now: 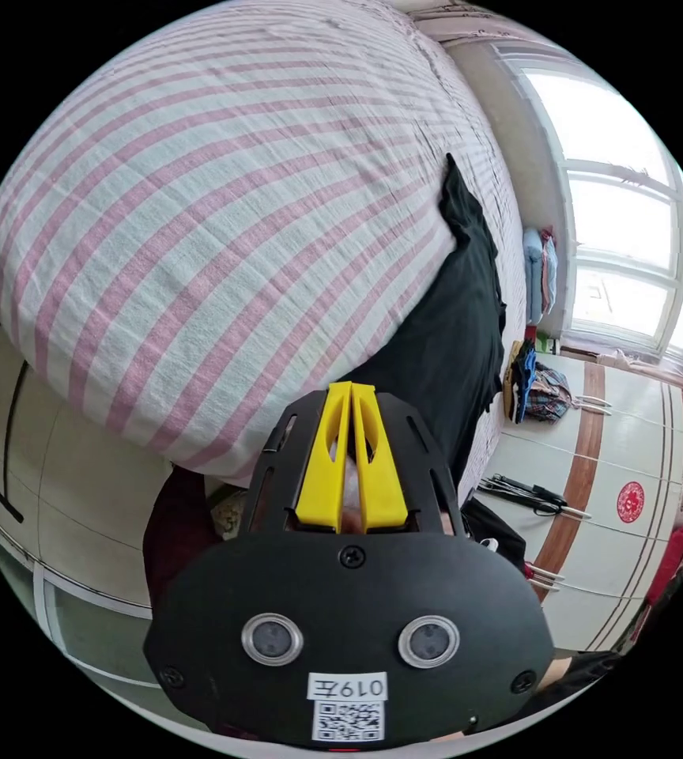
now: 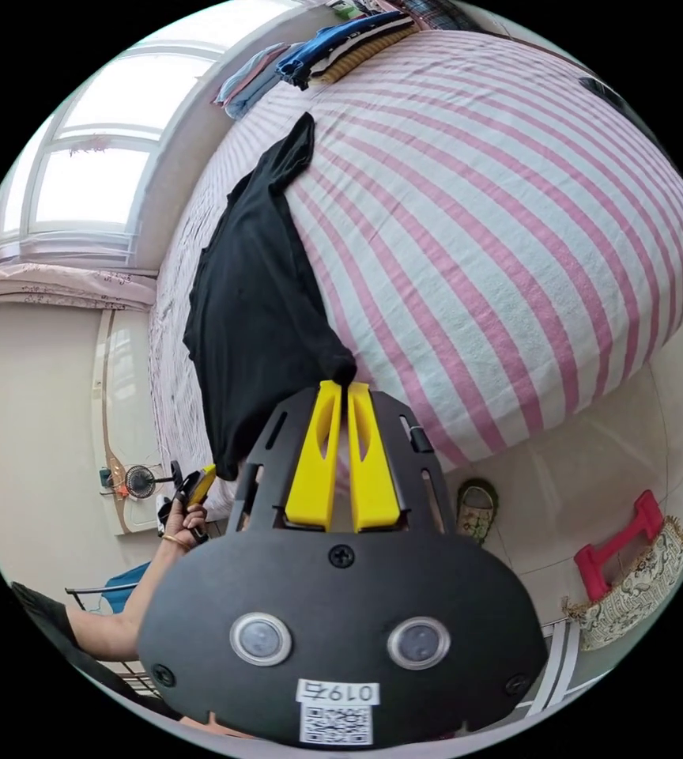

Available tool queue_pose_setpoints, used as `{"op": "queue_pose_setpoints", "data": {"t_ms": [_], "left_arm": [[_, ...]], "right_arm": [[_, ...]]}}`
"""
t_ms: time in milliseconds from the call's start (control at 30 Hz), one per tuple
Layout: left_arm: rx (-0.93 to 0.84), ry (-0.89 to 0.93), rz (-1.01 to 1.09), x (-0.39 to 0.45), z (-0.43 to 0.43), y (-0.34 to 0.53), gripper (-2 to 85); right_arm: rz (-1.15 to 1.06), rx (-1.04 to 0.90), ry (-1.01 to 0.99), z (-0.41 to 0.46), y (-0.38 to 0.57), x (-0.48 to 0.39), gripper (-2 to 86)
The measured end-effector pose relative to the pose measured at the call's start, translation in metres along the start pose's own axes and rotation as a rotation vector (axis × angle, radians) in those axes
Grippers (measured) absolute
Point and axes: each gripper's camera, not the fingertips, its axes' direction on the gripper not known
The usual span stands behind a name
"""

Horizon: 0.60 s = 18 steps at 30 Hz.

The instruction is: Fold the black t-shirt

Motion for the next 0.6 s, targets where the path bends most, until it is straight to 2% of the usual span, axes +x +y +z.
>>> {"op": "queue_pose_setpoints", "data": {"t_ms": [233,367,500,600], "left_arm": [[0.038,0.063,0.014,-0.011,-0.037,-0.019,0.4],[0.006,-0.005,0.053,-0.014,-0.056,-0.037,0.7],[-0.138,-0.034,0.097,-0.010,-0.035,-0.045,1.8],[-0.071,-0.058,0.146,0.002,-0.029,-0.044,4.0]], "right_arm": [[-0.125,0.014,-0.110,-0.029,-0.001,0.011,-0.9],[-0.085,-0.032,-0.225,-0.033,-0.014,0.035,-0.8],[-0.070,-0.127,-0.159,0.000,-0.020,0.048,-0.5],[-0.109,-0.109,-0.149,0.014,-0.018,0.047,0.6]]}}
